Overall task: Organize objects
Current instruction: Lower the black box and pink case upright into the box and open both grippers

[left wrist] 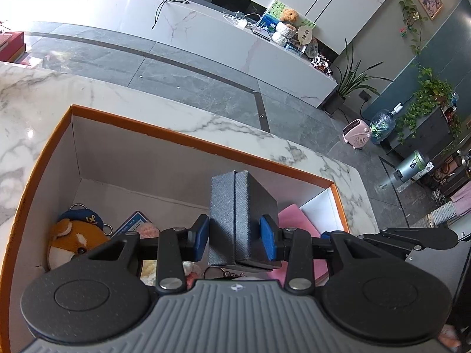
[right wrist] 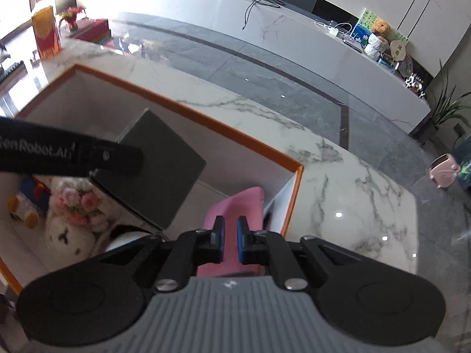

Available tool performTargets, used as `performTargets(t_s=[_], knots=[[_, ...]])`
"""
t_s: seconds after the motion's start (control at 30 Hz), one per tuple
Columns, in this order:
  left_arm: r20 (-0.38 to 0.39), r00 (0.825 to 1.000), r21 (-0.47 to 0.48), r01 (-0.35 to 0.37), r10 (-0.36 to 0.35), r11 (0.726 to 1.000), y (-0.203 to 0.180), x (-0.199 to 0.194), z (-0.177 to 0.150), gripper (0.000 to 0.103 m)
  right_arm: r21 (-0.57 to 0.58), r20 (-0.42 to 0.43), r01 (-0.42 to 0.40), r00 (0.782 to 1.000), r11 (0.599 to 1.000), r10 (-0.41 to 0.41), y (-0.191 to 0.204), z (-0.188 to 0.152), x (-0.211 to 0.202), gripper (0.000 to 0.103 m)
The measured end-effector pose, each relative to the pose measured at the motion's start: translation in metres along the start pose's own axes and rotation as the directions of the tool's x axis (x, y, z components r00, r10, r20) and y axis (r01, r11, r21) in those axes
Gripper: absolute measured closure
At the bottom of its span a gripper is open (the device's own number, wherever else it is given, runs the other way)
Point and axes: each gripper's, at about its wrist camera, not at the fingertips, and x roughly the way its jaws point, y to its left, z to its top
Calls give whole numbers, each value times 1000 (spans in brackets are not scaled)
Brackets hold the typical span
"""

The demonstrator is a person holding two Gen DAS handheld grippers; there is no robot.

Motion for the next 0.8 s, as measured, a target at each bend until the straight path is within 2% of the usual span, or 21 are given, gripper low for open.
performTargets(t_s=[0.1,0.2,0.37,0.4,0.47,0.57,0.7,0.8], knots=[[-7,1000,-1,2,-2,1000,3,1,-2,59,-44,-11,60,998,997,-60,2,-2,-2,94],[-24,1000,10,9,-9,1000,4,4,-5,59,-64,-9,33,999,997,-33,-6,-4,-17,89],[-31,999,31,16,-15,999,-2,6,-10,59,-162,-53,-26,998,986,18,-5,-10,-34,87],[-30,999,38,16,-15,999,-3,6,-11,59,-193,-57,-25,998,981,14,-3,-12,-36,85],[-31,1000,44,8,-6,999,-5,6,-12,59,-262,-59,-8,998,965,-7,4,-17,-37,75],[-35,999,32,-8,9,999,-6,11,-9,59,-319,-63,35,996,947,-58,10,-20,-33,74],[-59,997,17,-56,57,998,-14,28,-5,59,-283,-76,48,994,958,-72,5,-19,-25,74],[-91,992,45,-83,87,996,-25,40,-10,59,-208,-93,17,995,978,-37,-4,-19,-20,74]])
